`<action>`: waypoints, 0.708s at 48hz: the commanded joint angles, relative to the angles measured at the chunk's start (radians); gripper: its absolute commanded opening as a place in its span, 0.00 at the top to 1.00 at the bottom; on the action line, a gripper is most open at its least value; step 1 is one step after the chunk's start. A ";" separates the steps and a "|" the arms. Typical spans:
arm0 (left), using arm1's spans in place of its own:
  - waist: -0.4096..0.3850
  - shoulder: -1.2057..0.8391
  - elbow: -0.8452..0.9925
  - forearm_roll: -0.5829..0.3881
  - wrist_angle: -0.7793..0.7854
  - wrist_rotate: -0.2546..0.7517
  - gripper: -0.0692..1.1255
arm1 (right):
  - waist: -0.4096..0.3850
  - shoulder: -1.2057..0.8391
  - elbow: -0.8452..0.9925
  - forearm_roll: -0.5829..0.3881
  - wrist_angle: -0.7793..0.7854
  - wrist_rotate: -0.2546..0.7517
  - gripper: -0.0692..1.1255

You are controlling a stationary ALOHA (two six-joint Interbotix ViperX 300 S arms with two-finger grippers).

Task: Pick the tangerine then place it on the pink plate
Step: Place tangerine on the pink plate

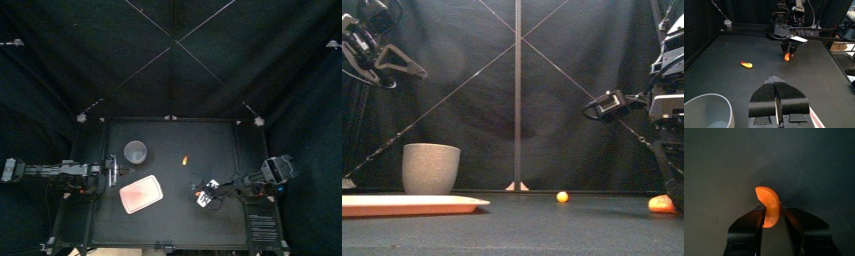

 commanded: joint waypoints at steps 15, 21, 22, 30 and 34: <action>0.005 0.005 -0.012 -0.018 -0.034 -0.003 0.86 | -0.002 -0.003 -0.259 -0.138 -0.031 -0.009 0.37; 0.005 0.005 -0.011 -0.028 -0.080 -0.002 0.86 | -0.009 0.037 -0.337 -0.229 -0.080 -0.008 0.37; 0.005 0.005 -0.009 -0.028 -0.086 -0.002 0.86 | -0.011 0.046 -0.350 -0.242 -0.089 -0.008 0.37; 0.005 0.005 0.008 -0.034 -0.133 -0.002 0.86 | -0.055 0.143 -0.465 -0.307 -0.170 -0.005 0.37; 0.005 0.005 0.011 -0.034 -0.143 0.003 0.86 | -0.075 0.207 -0.538 -0.319 -0.212 -0.009 0.37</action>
